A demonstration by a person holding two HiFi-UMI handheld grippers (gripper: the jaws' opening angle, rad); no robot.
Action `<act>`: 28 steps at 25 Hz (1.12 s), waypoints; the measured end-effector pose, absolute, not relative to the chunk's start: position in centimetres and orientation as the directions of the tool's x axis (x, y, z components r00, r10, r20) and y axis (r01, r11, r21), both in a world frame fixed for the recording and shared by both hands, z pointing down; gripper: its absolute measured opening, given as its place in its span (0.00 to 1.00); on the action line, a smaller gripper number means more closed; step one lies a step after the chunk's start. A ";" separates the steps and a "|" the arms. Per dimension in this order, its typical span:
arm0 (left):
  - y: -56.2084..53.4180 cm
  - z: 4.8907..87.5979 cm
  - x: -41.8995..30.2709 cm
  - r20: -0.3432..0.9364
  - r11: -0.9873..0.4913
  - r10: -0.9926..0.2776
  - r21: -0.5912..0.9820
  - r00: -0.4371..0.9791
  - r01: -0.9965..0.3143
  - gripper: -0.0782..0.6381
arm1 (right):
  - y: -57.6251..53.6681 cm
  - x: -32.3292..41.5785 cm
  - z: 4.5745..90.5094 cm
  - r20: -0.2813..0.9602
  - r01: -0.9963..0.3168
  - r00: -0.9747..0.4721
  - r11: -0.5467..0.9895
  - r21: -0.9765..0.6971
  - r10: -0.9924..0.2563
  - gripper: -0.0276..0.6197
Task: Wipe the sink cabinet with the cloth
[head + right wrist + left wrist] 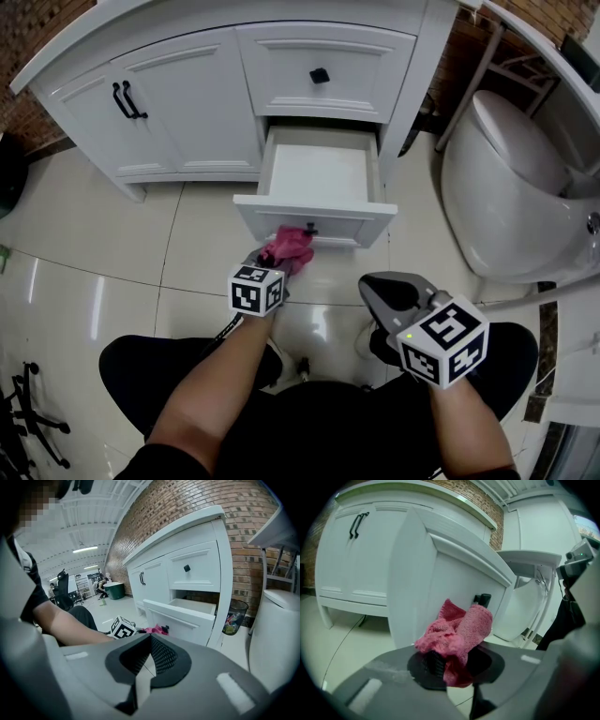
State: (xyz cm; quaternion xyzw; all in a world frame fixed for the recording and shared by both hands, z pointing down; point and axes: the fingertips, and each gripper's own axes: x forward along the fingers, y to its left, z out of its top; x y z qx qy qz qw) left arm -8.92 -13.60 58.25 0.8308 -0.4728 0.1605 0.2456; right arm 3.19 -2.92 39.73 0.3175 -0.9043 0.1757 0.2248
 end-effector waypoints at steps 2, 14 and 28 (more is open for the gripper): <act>-13.7 57.9 -10.2 0.491 -0.398 -0.727 0.270 0.481 -0.877 0.23 | -2.8 2.9 39.5 0.516 -0.650 -0.699 0.740 -0.172 -0.495 0.05; -13.2 57.1 -16.4 0.493 -0.252 -0.792 0.274 0.360 -0.928 0.23 | -2.4 1.5 39.4 0.520 -0.630 -0.709 0.759 -0.164 -0.477 0.05; -13.1 56.1 -16.3 0.489 -0.268 -0.779 0.309 0.394 -0.913 0.23 | -2.8 1.8 39.6 0.522 -0.646 -0.696 0.747 -0.155 -0.493 0.05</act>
